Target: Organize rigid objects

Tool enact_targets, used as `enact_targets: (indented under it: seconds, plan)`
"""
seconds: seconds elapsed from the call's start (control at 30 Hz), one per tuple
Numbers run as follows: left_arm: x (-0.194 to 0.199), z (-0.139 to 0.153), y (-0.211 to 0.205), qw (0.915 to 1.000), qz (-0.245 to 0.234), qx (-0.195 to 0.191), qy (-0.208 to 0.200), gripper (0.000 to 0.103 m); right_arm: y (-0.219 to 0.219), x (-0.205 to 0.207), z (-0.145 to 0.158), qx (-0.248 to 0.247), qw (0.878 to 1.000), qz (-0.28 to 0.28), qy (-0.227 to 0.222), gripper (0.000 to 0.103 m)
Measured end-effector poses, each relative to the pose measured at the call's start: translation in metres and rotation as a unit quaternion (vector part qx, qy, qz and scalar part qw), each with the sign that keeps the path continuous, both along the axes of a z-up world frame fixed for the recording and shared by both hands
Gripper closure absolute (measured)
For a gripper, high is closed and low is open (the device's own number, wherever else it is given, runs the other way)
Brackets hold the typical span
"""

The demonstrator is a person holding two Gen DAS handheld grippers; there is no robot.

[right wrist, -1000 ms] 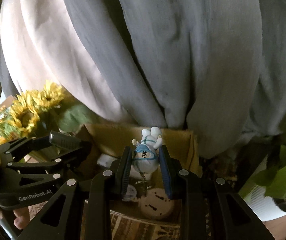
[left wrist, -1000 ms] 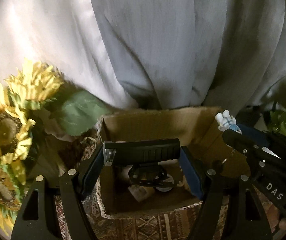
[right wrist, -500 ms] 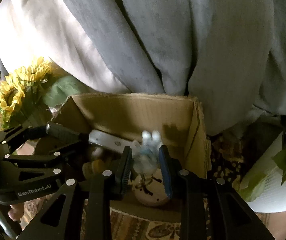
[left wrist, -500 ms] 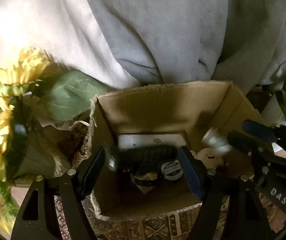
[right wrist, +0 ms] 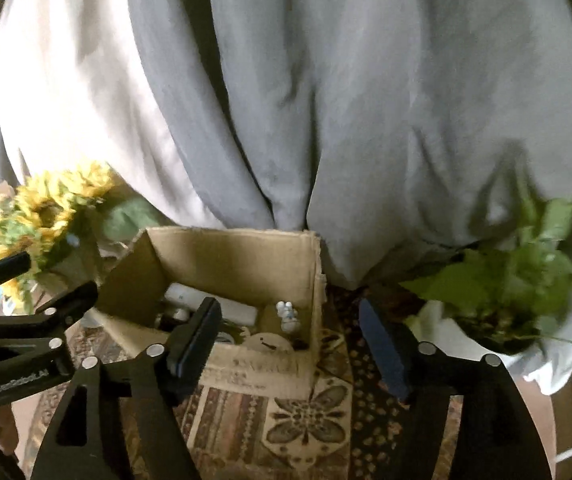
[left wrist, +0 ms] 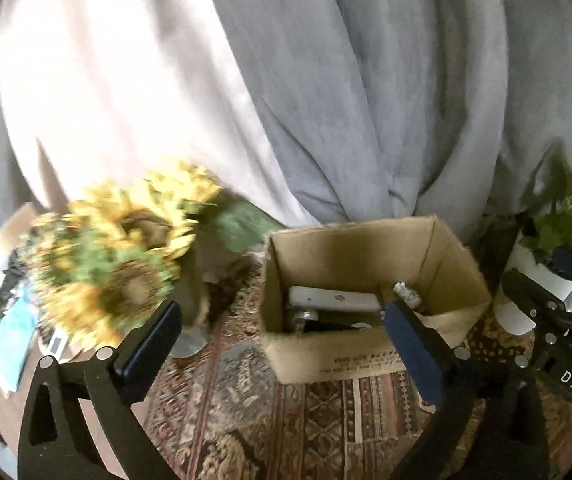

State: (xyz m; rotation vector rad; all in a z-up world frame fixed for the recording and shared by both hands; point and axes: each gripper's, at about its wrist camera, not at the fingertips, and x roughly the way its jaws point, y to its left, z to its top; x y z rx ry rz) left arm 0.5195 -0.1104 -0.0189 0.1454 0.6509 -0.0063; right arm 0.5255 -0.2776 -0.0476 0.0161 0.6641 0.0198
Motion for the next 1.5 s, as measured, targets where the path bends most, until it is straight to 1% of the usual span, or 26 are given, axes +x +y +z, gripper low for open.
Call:
enact_targets:
  seconds: [0.03, 0.13, 0.33, 0.4, 0.67, 0.93, 1.23, 1.5]
  plan:
    - [-0.015, 0.006, 0.002, 0.9999, 0.007, -0.001, -0.012, 0.0, -0.001, -0.007, 0.004, -0.001, 1.0, 0.0, -0.005, 0.024]
    - [-0.044, 0.015, 0.006, 0.9994, 0.022, -0.003, -0.027, 0.0, 0.0, -0.037, 0.017, -0.004, 1.0, 0.002, -0.024, 0.017]
    - [-0.096, 0.026, 0.017, 0.9984, 0.035, -0.014, -0.043, 0.0, 0.007, -0.086, 0.034, -0.012, 0.999, 0.015, -0.047, 0.012]
    - [-0.109, 0.029, 0.02, 0.9981, 0.035, -0.015, -0.048, 0.0, 0.009, -0.101, 0.038, -0.011, 0.998, 0.019, -0.052, 0.011]
    - [-0.181, 0.042, 0.032, 0.996, 0.034, -0.019, -0.08, 0.0, 0.02, -0.167, 0.052, -0.008, 0.997, 0.024, -0.071, 0.01]
    - [-0.254, 0.051, 0.056, 0.9955, 0.015, -0.025, -0.09, 0.0, 0.036, -0.244, 0.066, 0.003, 0.996, -0.01, -0.09, 0.01]
    - [-0.34, 0.062, 0.087, 0.9937, -0.003, -0.01, -0.112, 0.0, 0.071, -0.328, 0.074, 0.007, 0.994, -0.04, -0.1, 0.01]
    - [-0.392, 0.064, 0.105, 0.9932, -0.014, -0.023, -0.114, 0.0, 0.092, -0.393, 0.079, 0.004, 0.993, -0.056, -0.105, 0.009]
